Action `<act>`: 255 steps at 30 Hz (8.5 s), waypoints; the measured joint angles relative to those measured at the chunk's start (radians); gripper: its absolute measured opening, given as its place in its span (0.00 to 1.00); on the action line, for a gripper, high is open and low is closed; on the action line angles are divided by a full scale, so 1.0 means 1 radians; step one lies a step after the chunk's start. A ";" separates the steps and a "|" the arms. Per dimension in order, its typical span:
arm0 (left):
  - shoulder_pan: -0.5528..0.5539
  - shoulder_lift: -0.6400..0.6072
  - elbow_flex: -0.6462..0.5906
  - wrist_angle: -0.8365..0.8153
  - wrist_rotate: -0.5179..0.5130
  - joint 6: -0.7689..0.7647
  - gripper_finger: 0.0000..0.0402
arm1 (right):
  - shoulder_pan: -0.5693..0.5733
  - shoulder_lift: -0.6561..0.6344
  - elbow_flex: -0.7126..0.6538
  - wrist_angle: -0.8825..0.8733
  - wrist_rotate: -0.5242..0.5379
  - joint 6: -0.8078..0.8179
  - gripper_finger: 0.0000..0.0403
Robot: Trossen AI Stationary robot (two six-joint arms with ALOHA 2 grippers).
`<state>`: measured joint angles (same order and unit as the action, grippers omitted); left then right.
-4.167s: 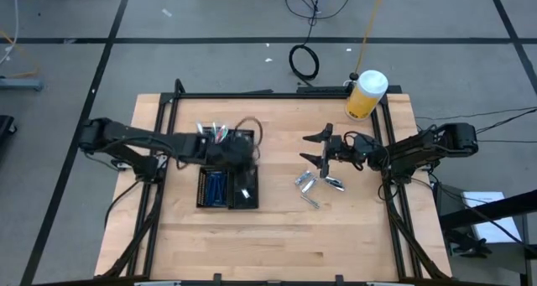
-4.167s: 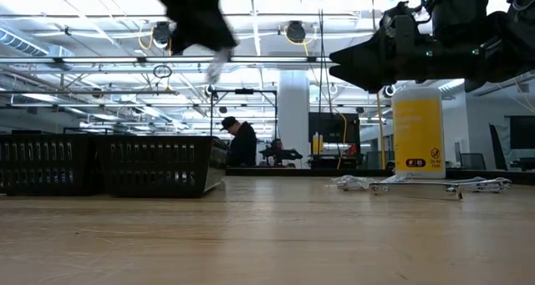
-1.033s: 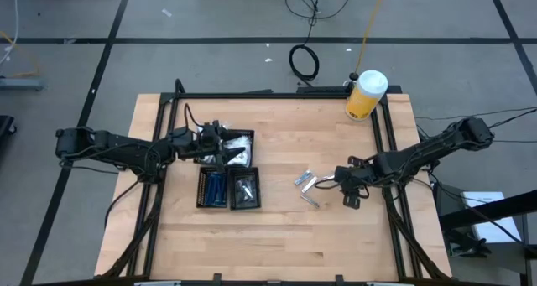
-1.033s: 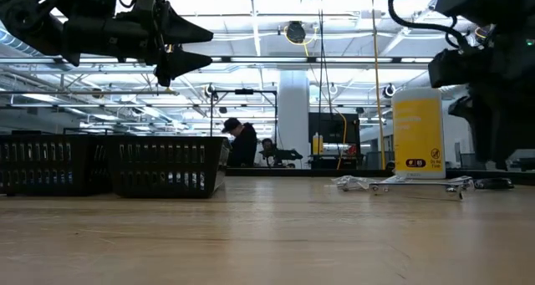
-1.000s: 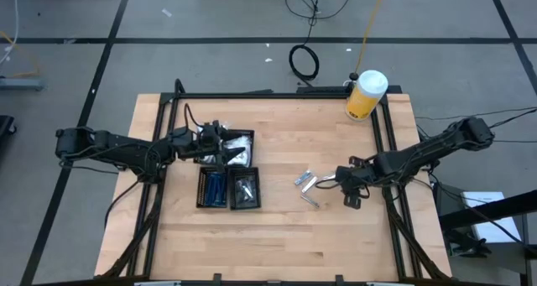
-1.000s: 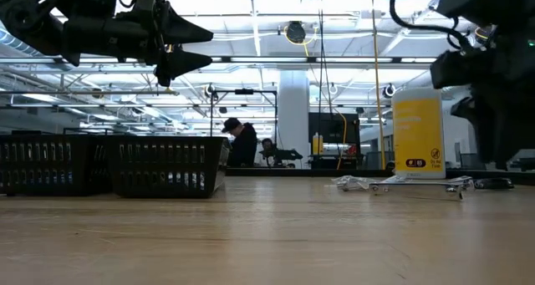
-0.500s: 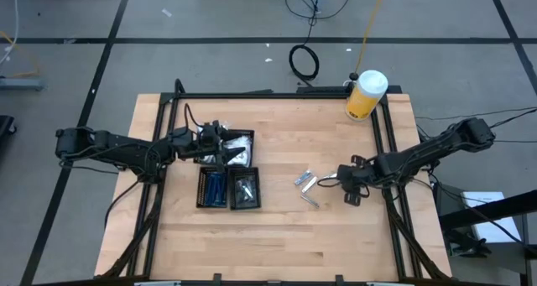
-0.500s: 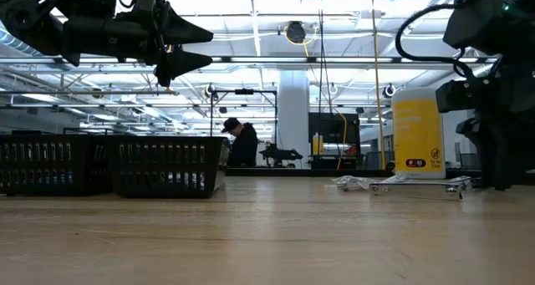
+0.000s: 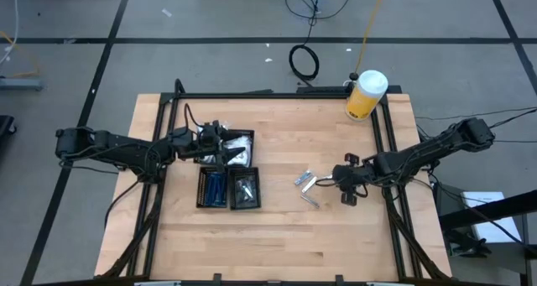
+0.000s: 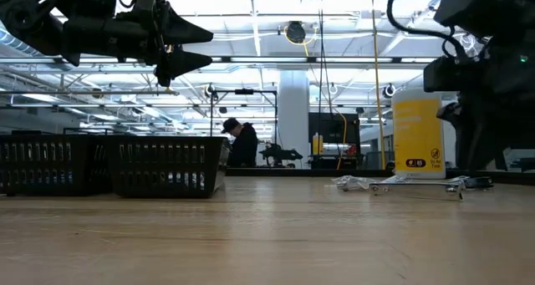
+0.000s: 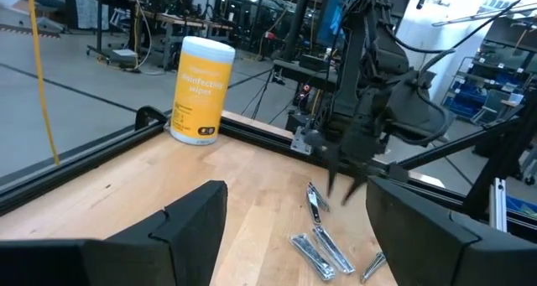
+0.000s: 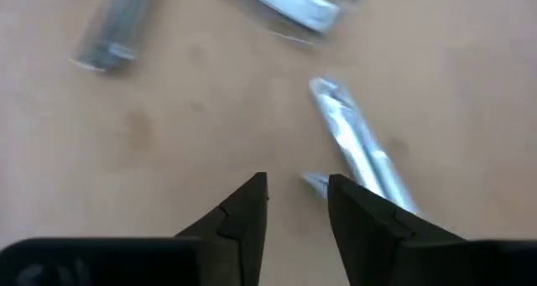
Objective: Pick & Place Travel size toiletries
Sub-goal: Put the nail cutter into the bottom right black bin
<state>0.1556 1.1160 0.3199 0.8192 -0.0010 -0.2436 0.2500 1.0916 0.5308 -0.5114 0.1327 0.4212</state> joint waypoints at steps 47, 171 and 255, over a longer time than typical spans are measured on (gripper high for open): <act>0.000 0.000 0.000 -0.008 0.000 0.000 0.68 | -0.064 0.000 -0.040 0.093 -0.189 -0.231 0.56; -0.189 0.518 0.505 -0.085 0.008 0.242 0.03 | -0.170 0.438 -0.095 1.525 -0.001 -0.456 0.50; -0.187 0.220 0.228 -0.350 0.033 -0.069 0.73 | -0.196 -0.035 -0.095 -0.024 -0.059 0.046 0.50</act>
<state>-0.0319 1.3365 0.5480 0.4690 0.0317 -0.3127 0.0544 1.0561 0.4359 -0.5354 0.0736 0.4675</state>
